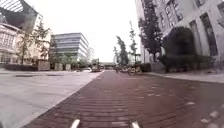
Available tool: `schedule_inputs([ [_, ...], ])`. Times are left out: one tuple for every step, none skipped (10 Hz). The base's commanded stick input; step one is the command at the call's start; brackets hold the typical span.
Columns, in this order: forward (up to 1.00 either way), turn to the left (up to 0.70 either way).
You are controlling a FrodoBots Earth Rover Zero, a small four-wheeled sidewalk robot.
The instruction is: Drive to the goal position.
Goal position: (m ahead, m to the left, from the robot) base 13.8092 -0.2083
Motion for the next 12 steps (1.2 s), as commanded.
schedule_inputs([
  [0.70, 0.00],
  [0.70, 0.00],
  [0.70, 0.00],
  [0.70, 0.00],
  [0.70, 0.00],
  [0.70, 0.00],
  [0.70, 0.00],
  [0.70, 0.00],
  [0.70, 0.00],
  [0.70, 0.00],
  [0.70, 0.00],
  [0.70, 0.00],
])
